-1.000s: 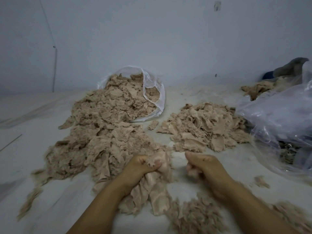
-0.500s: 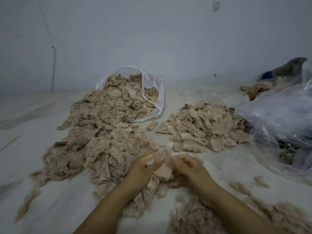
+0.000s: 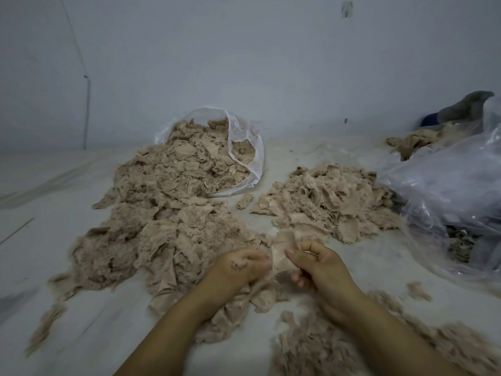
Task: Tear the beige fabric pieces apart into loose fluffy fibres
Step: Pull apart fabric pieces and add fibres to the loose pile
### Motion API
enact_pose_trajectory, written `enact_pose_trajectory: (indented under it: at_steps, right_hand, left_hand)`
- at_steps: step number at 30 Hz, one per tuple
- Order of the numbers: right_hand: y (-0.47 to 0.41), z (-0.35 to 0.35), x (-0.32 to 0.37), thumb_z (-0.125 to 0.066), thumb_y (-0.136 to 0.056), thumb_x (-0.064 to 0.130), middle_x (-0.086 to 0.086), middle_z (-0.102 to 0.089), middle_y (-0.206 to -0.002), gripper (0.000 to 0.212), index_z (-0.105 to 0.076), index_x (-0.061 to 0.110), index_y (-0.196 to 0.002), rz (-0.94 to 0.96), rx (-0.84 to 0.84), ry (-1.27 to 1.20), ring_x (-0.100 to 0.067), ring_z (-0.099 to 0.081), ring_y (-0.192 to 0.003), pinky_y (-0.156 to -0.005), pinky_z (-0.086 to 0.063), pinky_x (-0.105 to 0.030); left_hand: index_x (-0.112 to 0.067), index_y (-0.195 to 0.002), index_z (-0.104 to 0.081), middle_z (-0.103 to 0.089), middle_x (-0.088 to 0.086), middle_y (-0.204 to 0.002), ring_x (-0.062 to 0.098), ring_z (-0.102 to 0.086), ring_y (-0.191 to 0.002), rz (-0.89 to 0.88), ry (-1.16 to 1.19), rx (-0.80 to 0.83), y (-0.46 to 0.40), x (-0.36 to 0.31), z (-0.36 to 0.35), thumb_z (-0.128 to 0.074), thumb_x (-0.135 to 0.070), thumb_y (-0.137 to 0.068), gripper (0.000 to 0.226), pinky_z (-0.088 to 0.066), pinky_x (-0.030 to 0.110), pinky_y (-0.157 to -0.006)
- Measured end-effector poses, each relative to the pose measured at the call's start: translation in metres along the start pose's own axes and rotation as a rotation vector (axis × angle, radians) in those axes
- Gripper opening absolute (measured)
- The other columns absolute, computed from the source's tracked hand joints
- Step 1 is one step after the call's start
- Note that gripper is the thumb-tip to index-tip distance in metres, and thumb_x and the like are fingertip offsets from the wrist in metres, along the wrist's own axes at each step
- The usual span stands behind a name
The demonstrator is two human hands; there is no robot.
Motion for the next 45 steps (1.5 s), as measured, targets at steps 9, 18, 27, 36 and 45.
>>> enact_pose_trajectory:
  at_steps: [9, 18, 27, 36, 45]
  right_hand:
    - [-0.002, 0.011, 0.005, -0.071, -0.081, 0.007, -0.005, -0.056, -0.045, 0.015, -0.057, 0.008, -0.075, 0.073, -0.159, -0.02, -0.01, -0.048, -0.038, -0.04, -0.042, -0.019]
    - [-0.013, 0.038, 0.012, -0.057, -0.09, -0.001, -0.015, -0.065, -0.075, 0.005, -0.061, -0.001, -0.088, 0.072, -0.278, -0.223, -0.007, -0.065, -0.054, -0.05, -0.053, -0.016]
    - [0.007, -0.025, -0.009, -0.075, -0.076, 0.034, 0.01, -0.071, -0.1, 0.033, -0.064, 0.035, -0.107, 0.037, 0.296, 0.377, -0.004, -0.068, -0.091, -0.08, -0.053, -0.02]
    - [0.007, -0.013, -0.007, -0.063, -0.09, 0.011, -0.005, -0.053, -0.051, 0.016, -0.06, 0.008, -0.074, 0.059, 0.24, 0.482, -0.008, -0.038, -0.035, -0.038, -0.031, -0.017]
    - [0.011, -0.017, -0.009, -0.051, -0.097, 0.021, -0.003, -0.055, -0.051, 0.019, -0.054, 0.012, -0.081, 0.073, 0.205, 0.468, -0.013, -0.045, -0.038, -0.04, -0.035, -0.022]
  left_hand:
    - [-0.026, -0.067, -0.066, -0.058, -0.016, -0.062, -0.002, -0.053, -0.063, 0.003, -0.094, 0.096, 0.002, -0.001, -0.002, -0.062, -0.024, -0.086, 0.02, -0.041, 0.013, -0.062]
    - [-0.013, -0.07, -0.054, -0.052, -0.016, -0.055, -0.005, -0.046, -0.051, -0.023, 0.029, 0.124, 0.008, -0.013, 0.004, -0.06, -0.022, -0.086, 0.02, -0.038, 0.008, -0.053]
    - [-0.013, -0.07, -0.057, -0.055, -0.008, -0.058, 0.006, -0.048, -0.053, -0.021, 0.101, 0.038, 0.006, -0.01, 0.004, -0.056, -0.028, -0.083, 0.02, -0.04, 0.015, -0.052]
    - [-0.008, -0.072, -0.045, -0.04, 0.001, -0.05, 0.008, -0.035, -0.039, 0.004, 0.321, -0.111, -0.001, -0.004, 0.026, -0.048, -0.018, -0.09, 0.021, -0.034, 0.017, -0.041]
    - [-0.032, -0.113, -0.061, -0.063, -0.027, -0.108, -0.016, -0.056, -0.099, 0.013, -0.109, 0.117, 0.006, -0.004, -0.008, -0.054, -0.034, -0.088, 0.026, -0.04, 0.003, -0.079]
Point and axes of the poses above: each hand's wrist, its own y-axis away from the middle knuckle, its own z-axis out of the back of the hand, x = y × z, the point moved 7 cm from there along -y, towards the middle knuckle
